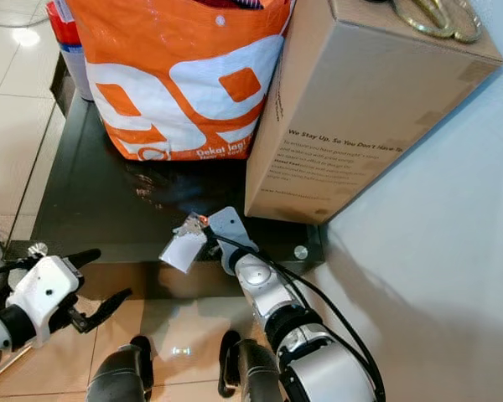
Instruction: Hang keys on a hook
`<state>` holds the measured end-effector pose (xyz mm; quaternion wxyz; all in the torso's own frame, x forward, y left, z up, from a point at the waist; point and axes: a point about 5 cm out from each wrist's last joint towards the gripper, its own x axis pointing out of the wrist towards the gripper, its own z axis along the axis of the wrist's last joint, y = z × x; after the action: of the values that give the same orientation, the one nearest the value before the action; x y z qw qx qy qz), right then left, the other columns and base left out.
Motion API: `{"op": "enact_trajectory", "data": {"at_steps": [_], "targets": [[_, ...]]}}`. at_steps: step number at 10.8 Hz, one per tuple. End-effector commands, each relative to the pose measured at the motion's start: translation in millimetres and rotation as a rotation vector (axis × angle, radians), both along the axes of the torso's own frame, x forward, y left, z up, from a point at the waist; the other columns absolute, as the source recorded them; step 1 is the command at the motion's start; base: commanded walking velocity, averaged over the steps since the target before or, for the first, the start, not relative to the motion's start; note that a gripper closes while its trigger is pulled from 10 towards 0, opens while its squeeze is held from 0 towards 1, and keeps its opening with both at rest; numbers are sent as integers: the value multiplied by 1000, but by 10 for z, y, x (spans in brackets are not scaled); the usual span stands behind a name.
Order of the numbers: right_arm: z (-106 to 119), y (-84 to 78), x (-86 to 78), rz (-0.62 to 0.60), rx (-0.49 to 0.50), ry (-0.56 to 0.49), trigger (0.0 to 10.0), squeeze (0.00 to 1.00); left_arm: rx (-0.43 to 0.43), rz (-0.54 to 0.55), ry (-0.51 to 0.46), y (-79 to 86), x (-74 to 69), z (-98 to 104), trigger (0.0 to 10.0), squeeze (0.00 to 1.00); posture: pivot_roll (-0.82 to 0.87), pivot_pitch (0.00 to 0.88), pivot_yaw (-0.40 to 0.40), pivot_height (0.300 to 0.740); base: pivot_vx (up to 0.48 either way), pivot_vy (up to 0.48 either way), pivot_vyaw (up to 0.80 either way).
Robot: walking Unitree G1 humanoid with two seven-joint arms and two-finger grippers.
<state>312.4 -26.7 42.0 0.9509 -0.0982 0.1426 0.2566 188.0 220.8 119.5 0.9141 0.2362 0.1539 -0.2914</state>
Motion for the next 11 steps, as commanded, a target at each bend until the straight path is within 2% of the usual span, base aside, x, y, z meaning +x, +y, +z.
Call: {"op": "enact_trajectory", "data": {"at_steps": [1, 6, 9, 11], "targets": [[68, 292, -57, 46, 60, 11, 0, 0, -7, -18, 11, -31, -42, 8, 10000, 286, 188, 320, -187, 740, 0, 0, 0], [63, 342, -84, 86, 58, 19, 0, 0, -2, -24, 15, -20, -42, 16, 10000, 286, 193, 318, -182, 740, 0, 0, 0], [28, 274, -123, 192, 54, 28, 0, 0, -4, -21, 7, -27, -19, 14, 10000, 290, 184, 314, -187, 740, 0, 0, 0], [-22, 248, -232, 321, 55, 39, 0, 0, -6, -16, 1, -31, -6, 12, 10000, 290, 181, 308, -190, 740, 0, 0, 0]]}}
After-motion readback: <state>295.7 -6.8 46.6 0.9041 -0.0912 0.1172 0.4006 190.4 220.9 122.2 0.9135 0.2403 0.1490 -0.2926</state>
